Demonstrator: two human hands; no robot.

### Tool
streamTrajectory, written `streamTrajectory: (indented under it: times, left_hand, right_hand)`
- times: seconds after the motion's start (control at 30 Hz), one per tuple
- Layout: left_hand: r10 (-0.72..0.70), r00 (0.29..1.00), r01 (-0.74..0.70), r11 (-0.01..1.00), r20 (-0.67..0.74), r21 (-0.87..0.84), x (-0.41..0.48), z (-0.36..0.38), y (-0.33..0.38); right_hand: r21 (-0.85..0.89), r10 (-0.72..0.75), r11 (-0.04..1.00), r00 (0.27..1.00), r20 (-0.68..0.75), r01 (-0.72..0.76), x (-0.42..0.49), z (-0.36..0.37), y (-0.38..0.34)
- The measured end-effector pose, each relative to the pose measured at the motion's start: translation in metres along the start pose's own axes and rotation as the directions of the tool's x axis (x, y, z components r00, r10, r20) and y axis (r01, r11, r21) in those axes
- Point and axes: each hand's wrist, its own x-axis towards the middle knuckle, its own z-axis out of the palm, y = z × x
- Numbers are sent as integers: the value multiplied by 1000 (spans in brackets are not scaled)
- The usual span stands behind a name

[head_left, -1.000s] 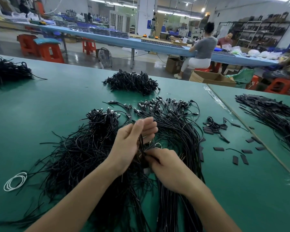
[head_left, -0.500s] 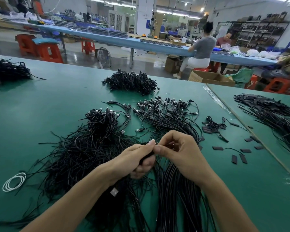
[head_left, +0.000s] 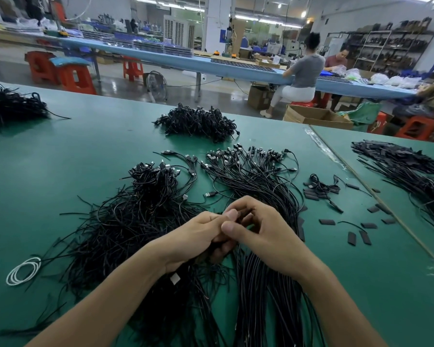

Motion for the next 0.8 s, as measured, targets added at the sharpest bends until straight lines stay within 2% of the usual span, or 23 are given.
streamTrajectory:
  times: [0.1, 0.2, 0.27, 0.33, 0.43, 0.5, 0.57, 0.67, 0.73, 0.8]
  left_hand:
    - [66, 992, -53, 992, -105, 118, 4, 3, 0]
    - [114, 982, -84, 977, -148, 194, 7, 2, -2]
    - [95, 981, -71, 988, -168, 139, 6, 4, -3]
    - [9, 983, -5, 1000, -186, 23, 5, 7, -4]
    - [-162, 985, 146, 964, -53, -224, 4, 11, -6]
    - [-212, 977, 206, 931, 13, -301, 5, 12, -8]
    - [-242, 970, 221, 934, -40, -279, 6, 10, -12]
    - [-230, 961, 198, 960, -153, -199, 11, 5, -22]
    - [-208, 955, 155, 958, -214, -239, 13, -2, -31]
    - [-211, 929, 103, 937, -305, -335, 14, -8, -35]
  right_hand:
    - [47, -19, 999, 988, -155, 26, 3, 3, 2]
    - [192, 6, 981, 976, -218, 37, 3, 5, 7]
    - [247, 5, 967, 968, -250, 59, 5, 8, 11]
    - [262, -2, 961, 956, -293, 82, 7, 14, 14]
    - [210, -19, 973, 939, -343, 97, 11, 22, 15]
    - [134, -36, 987, 931, -363, 90, 14, 24, 15]
    - [80, -19, 996, 935, -354, 50, 17, 24, 18]
    - [19, 84, 996, 965, -247, -82, 15, 18, 24]
    - [-34, 176, 982, 969, -176, -184, 10, 14, 33]
    - [-175, 267, 943, 957, -112, -284, 3, 13, 40]
